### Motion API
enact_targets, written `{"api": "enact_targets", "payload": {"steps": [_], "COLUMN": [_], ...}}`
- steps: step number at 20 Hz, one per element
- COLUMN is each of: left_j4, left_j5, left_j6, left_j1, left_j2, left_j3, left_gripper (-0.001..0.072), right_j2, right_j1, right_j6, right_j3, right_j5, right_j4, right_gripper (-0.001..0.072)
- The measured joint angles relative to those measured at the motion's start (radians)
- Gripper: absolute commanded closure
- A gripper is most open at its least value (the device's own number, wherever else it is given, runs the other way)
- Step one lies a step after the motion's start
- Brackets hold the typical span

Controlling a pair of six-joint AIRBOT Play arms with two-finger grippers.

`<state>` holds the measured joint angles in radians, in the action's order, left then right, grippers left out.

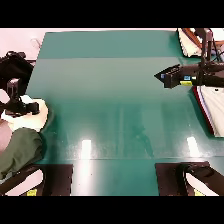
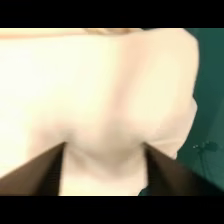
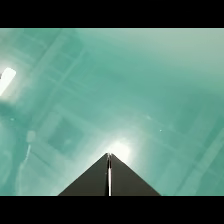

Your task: Fold the shirts.

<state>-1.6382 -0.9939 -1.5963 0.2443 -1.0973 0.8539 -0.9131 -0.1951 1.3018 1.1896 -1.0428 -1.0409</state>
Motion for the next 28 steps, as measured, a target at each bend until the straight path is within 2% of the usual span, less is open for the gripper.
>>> {"api": "enact_targets", "payload": {"steps": [1,4,9,14,18,22,24,28], "left_j4": [0.0,-0.002,0.001,0.017,0.023,0.045,0.093,0.209], "left_j5": [0.003,-0.028,-0.127,-0.18,-0.175,-0.138,-0.076,0.004], "left_j6": [-0.012,-0.035,-0.032,-0.026,-0.025,-0.014,0.005,0.023], "left_j1": [0.001,0.004,-0.098,-0.409,-0.695,-0.944,-1.025,-1.035], "left_j2": [-0.005,0.002,0.109,0.152,0.1,-0.069,-0.172,-0.293], "left_j3": [0.0,0.06,0.373,0.693,0.77,0.792,0.795,0.8], "left_gripper": [0.0685,0.0686,0.0688,0.0689,0.0688,0.0681,0.0261,0.026], "right_j2": [0.0,0.005,0.055,0.052,-0.026,-0.108,-0.14,-0.175], "right_j1": [0.0,0.0,0.0,0.0,0.0,0.0,0.0,0.0], "right_j6": [0.0,0.0,0.013,0.054,0.063,0.066,0.066,0.067], "right_j3": [0.0,0.0,0.003,0.139,0.328,0.488,0.546,0.602], "right_j5": [0.003,0.03,0.121,0.153,0.091,0.02,-0.022,-0.086], "right_j4": [0.0,0.0,0.001,-0.002,-0.007,-0.01,-0.01,-0.011], "right_gripper": [0.0695,0.0695,0.0695,0.0695,0.0695,0.0695,0.0695,0.0695]}}
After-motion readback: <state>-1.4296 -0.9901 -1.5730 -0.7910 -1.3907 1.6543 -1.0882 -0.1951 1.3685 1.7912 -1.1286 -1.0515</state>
